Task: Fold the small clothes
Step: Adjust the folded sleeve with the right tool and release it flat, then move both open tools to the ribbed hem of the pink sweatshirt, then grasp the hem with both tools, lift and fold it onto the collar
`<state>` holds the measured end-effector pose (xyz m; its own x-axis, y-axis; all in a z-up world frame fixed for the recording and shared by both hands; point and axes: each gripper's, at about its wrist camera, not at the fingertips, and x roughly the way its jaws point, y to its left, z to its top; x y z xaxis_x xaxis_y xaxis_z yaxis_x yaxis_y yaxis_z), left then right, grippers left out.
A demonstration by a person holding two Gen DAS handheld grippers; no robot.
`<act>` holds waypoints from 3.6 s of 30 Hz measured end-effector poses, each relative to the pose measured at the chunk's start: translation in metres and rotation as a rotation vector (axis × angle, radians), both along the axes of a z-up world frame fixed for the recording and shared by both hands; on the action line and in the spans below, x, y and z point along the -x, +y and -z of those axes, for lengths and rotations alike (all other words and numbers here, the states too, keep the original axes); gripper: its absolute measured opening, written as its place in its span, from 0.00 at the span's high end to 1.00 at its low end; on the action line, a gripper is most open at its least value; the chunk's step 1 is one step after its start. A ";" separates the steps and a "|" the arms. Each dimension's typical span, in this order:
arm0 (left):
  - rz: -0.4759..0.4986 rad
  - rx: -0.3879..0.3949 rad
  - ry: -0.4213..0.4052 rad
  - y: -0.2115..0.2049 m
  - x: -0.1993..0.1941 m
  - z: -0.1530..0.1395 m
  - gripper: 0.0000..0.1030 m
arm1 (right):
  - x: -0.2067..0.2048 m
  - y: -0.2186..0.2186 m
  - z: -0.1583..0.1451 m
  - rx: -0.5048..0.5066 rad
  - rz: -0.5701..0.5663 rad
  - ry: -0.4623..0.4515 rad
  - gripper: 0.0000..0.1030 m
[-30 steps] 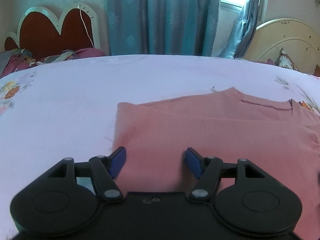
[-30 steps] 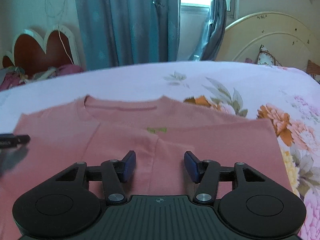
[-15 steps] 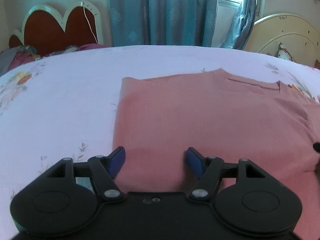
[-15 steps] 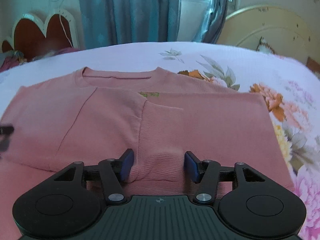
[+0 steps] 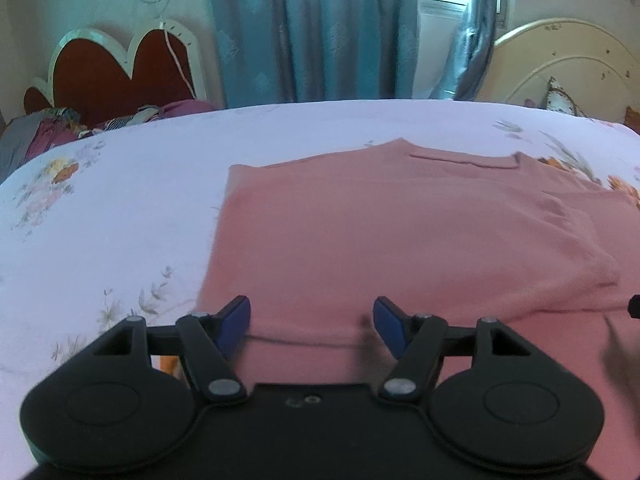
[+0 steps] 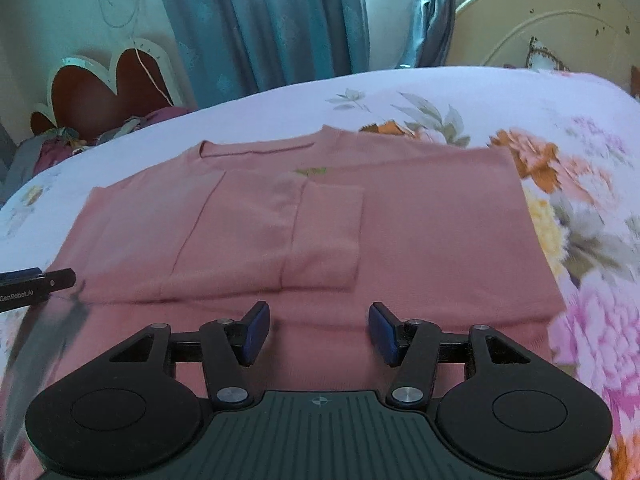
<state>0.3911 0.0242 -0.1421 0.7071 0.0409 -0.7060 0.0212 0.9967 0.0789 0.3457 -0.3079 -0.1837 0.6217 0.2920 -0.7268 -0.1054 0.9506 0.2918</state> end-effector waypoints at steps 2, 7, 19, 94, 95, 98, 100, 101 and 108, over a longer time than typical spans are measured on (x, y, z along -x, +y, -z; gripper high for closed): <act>0.011 -0.002 0.000 -0.008 0.008 -0.002 0.34 | 0.006 -0.002 0.000 -0.003 -0.013 0.003 0.47; 0.026 -0.001 0.009 -0.020 0.027 -0.006 0.34 | 0.020 -0.004 0.000 -0.006 -0.045 0.020 0.47; 0.118 0.004 0.019 -0.023 0.086 -0.013 0.29 | 0.087 -0.002 -0.021 0.013 -0.056 -0.017 0.47; 0.107 0.419 -0.032 0.102 0.251 -0.022 0.92 | 0.276 -0.040 -0.030 -0.017 0.186 0.023 0.90; 0.104 0.428 -0.046 0.102 0.248 -0.025 0.92 | 0.272 -0.041 -0.035 -0.023 0.186 0.008 0.90; 0.089 0.443 -0.096 0.099 0.229 -0.038 0.92 | 0.251 -0.045 -0.048 -0.052 0.187 -0.029 0.90; 0.085 0.449 -0.118 0.096 0.213 -0.043 0.92 | 0.233 -0.049 -0.053 -0.072 0.194 -0.042 0.90; 0.083 0.452 -0.127 0.094 0.203 -0.046 0.92 | 0.222 -0.051 -0.056 -0.081 0.196 -0.051 0.90; 0.063 0.471 -0.179 0.078 0.125 -0.061 0.92 | 0.144 -0.070 -0.073 -0.113 0.216 -0.116 0.90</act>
